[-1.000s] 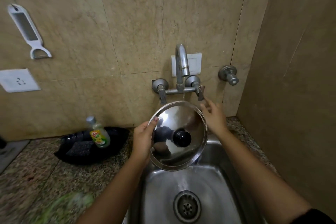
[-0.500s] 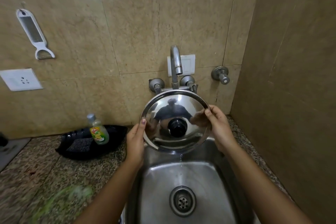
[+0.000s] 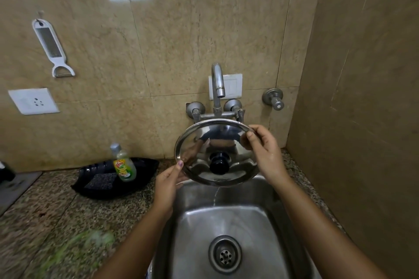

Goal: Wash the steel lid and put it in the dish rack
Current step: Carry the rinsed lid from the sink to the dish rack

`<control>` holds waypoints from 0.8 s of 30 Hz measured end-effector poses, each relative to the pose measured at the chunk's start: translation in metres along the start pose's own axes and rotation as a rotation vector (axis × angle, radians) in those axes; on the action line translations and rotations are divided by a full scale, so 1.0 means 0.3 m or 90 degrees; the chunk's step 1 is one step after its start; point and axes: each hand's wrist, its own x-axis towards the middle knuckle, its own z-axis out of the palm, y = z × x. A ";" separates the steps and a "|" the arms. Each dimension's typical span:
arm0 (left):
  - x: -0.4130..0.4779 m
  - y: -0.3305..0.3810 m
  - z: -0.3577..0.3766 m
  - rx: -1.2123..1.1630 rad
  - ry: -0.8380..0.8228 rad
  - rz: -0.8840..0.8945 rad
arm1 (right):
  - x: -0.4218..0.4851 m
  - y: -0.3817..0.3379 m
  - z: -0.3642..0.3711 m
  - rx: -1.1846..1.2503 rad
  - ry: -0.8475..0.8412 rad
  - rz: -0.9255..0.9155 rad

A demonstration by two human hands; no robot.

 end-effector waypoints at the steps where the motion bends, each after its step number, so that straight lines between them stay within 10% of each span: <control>1: -0.004 0.005 0.001 -0.003 0.007 0.003 | 0.002 0.002 0.000 0.000 0.014 0.012; 11: 0.038 0.102 -0.195 -0.058 0.177 0.053 | 0.002 0.007 0.251 0.178 0.118 0.159; 24: 0.133 0.393 -1.033 -0.017 0.267 0.104 | 0.049 -0.129 1.169 0.421 0.115 0.308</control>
